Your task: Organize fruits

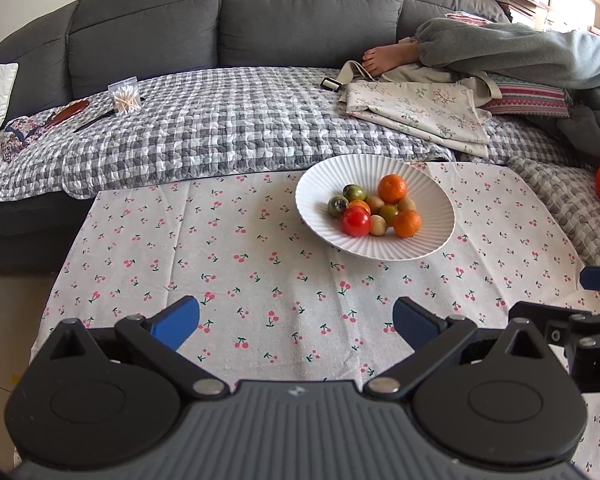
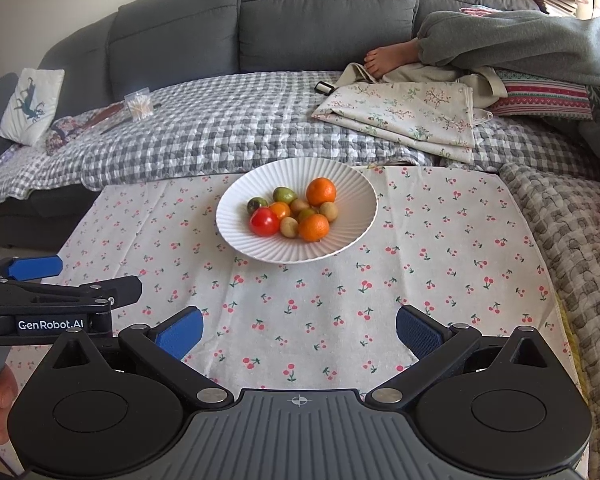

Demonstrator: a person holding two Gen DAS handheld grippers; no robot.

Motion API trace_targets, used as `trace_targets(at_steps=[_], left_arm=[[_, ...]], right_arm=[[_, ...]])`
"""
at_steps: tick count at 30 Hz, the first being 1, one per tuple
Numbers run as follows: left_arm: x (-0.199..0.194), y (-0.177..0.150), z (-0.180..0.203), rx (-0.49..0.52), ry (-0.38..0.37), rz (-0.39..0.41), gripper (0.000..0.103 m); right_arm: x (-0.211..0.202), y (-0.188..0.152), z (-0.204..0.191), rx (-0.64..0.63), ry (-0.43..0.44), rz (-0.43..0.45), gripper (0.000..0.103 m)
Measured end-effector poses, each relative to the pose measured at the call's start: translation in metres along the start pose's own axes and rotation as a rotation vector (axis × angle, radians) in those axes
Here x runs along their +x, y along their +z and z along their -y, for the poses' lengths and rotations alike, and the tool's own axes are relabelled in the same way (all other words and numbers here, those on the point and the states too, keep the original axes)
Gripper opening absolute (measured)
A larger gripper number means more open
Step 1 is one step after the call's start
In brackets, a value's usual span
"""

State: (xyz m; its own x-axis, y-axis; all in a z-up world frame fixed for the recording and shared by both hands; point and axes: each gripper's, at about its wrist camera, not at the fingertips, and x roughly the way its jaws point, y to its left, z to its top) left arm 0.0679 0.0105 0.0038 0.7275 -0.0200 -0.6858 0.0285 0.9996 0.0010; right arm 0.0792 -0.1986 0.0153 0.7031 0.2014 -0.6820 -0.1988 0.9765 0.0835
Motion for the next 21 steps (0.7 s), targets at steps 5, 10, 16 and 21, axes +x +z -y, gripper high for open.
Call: trace_targets(at_steps=[5,10,16,21], left_arm=[[0.0011,-0.0001,0.0005,-0.003,-0.011,-0.006,0.102],[0.0014,-0.0007,0.0014,-0.001,-0.015,-0.005,0.102],[0.0013,-0.0002,0.0019,0.0,-0.017,-0.003,0.102],[0.0013,-0.0001,0.0021,-0.001,-0.023,-0.006,0.102]], right_arm=[[0.0004,0.0,-0.0005,-0.006,-0.002,-0.001,0.103],[0.0007,-0.0001,-0.0007,-0.008,-0.004,-0.002,0.103],[0.0007,0.0,-0.0008,-0.011,-0.006,-0.001,0.103],[0.0006,0.0002,-0.0009,-0.011,-0.007,-0.001,0.103]])
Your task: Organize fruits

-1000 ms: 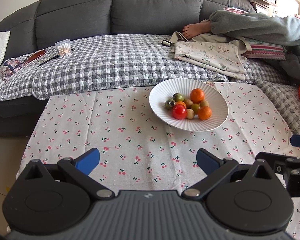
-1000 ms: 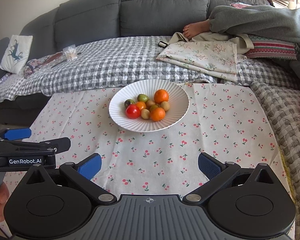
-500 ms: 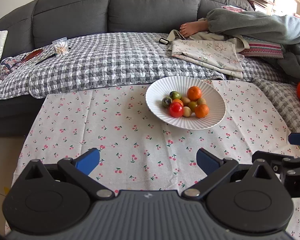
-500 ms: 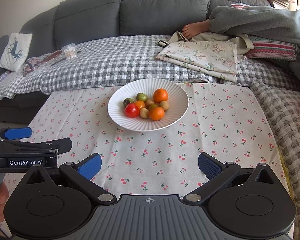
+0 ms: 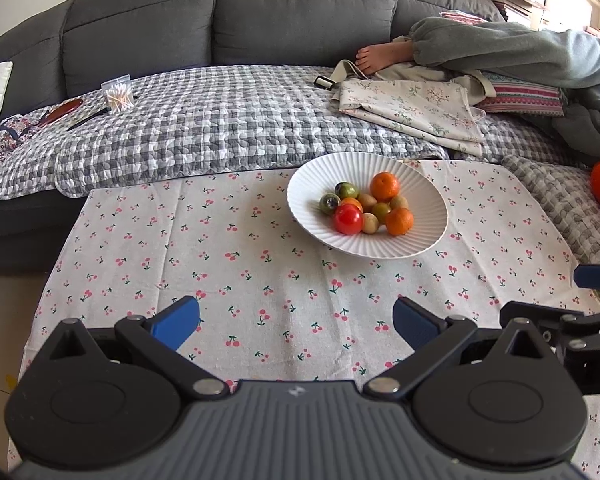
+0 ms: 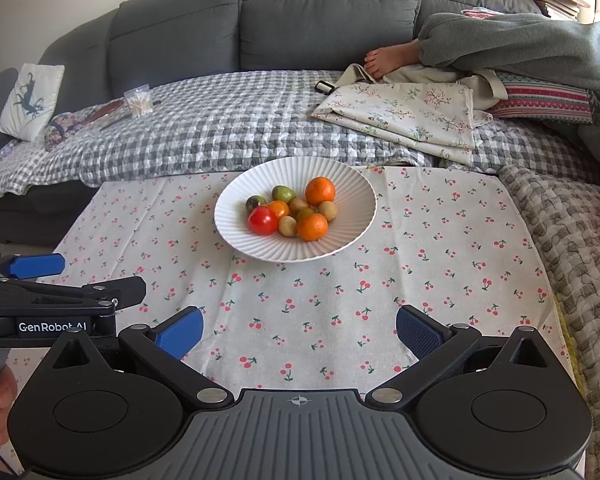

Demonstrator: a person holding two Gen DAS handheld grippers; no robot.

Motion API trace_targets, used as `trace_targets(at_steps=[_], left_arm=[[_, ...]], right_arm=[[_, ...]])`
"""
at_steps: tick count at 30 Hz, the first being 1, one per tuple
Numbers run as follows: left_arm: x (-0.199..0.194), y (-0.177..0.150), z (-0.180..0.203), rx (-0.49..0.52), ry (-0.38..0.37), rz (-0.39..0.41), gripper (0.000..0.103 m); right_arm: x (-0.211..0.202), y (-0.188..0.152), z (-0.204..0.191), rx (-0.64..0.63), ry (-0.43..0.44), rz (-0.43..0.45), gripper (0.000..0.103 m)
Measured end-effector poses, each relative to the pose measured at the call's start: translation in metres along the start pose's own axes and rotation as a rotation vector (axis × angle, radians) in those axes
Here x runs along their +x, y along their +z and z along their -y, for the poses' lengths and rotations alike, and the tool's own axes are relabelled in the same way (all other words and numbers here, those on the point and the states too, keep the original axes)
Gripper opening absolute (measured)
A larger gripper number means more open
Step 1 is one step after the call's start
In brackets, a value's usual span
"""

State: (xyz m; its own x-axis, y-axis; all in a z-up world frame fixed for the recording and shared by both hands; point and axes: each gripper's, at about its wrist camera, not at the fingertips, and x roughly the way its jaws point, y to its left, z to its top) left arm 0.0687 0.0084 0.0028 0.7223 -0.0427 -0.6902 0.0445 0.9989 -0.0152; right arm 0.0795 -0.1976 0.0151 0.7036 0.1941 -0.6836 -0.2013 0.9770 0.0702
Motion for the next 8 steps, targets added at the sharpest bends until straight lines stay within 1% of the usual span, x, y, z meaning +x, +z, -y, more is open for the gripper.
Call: trace_targets(at_steps=[8], left_arm=[[0.0012,-0.0015,0.0018,0.001,-0.001,-0.006,0.102]], right_arm=[[0.0013,-0.0004,0.0001,-0.004,-0.001,0.001,0.103]])
